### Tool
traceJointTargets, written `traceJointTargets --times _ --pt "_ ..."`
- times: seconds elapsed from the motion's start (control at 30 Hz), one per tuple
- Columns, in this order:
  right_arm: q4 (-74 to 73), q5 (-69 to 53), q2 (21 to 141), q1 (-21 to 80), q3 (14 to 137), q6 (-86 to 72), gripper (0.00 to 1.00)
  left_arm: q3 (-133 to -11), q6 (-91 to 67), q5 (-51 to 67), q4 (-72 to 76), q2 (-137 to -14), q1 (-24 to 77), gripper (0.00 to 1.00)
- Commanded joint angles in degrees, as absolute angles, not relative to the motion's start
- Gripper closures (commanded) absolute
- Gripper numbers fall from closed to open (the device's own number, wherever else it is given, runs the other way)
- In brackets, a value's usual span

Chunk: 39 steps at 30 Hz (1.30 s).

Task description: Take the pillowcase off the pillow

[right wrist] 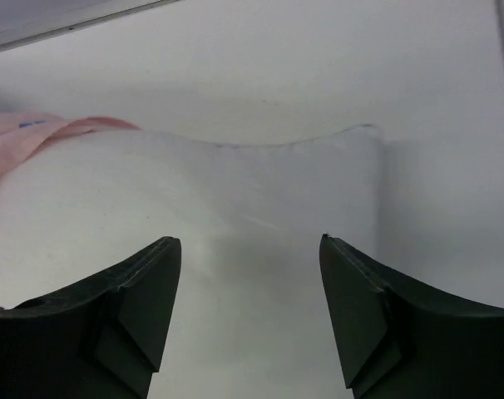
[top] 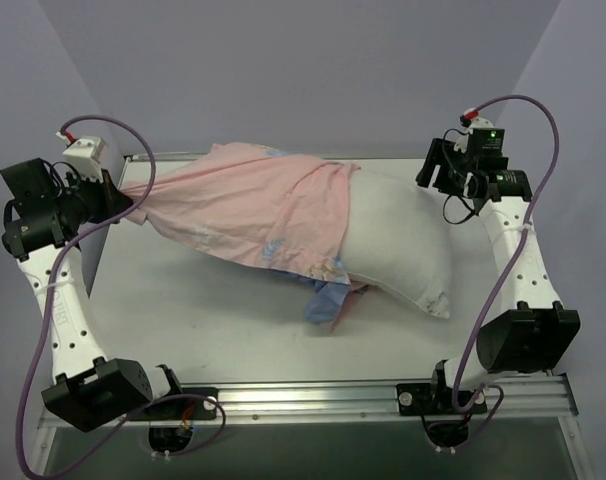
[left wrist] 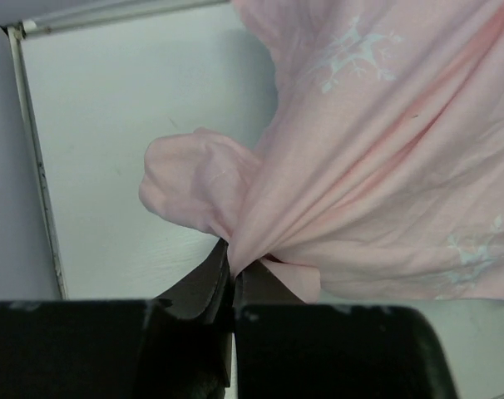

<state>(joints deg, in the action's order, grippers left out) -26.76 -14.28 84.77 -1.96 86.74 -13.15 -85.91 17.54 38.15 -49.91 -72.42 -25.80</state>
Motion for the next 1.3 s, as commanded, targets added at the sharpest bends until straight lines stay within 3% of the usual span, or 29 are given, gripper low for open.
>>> traceJointTargets --times 0.0,0.1,0.3,0.43,0.57,0.67,0.77,0.83,0.93,0.97,1.13,1.27 --pt "-30.3 -1.2 84.8 0.4 90.7 -10.7 0.31 -95.5 13.1 36.0 -44.0 -70.4 -24.1 0.98" --pt "-32.3 5.1 83.4 11.4 91.1 -11.0 0.26 -97.7 11.7 34.5 -45.9 -71.4 -17.9 0.98" --pt "-33.2 8.3 83.0 28.8 84.7 -14.6 0.27 -94.0 9.3 31.6 -44.0 -71.3 -10.0 0.98" --pt "-28.1 6.9 85.0 30.1 75.0 -16.3 0.29 -93.1 8.3 30.8 -42.9 -71.5 -9.9 0.98" --pt "-23.1 4.0 93.2 32.2 73.1 -15.0 0.33 -98.1 5.8 30.2 -42.5 -72.6 -9.9 0.98" --pt "-23.8 7.4 102.7 31.9 73.5 -13.5 0.25 -103.9 4.7 25.1 -43.4 -74.4 -9.8 0.98" --pt "-24.3 11.1 109.1 29.7 72.2 -13.0 0.25 -113.7 4.7 20.2 -45.8 -76.5 -10.0 0.98" --pt "-23.2 11.9 111.1 28.0 71.4 -13.0 0.32 -121.4 4.7 16.3 -46.8 -77.9 -10.2 0.98" --pt "-21.4 11.5 112.5 23.5 70.8 -12.6 0.90 -131.3 3.3 12.1 -47.5 -80.5 -11.2 0.98" --pt "-21.3 11.7 112.9 22.3 70.9 -12.3 0.98 -133.7 2.2 10.4 -47.7 -81.3 -13.1 0.98" --pt "-19.4 12.7 113.0 12.7 70.0 -10.7 1.00 -146.1 -2.4 11.1 -47.3 -85.9 -23.0 0.98" --pt "-19.1 12.6 111.9 3.4 69.3 -8.8 1.00 -146.9 -1.1 8.2 -44.5 -85.5 -26.0 0.98"
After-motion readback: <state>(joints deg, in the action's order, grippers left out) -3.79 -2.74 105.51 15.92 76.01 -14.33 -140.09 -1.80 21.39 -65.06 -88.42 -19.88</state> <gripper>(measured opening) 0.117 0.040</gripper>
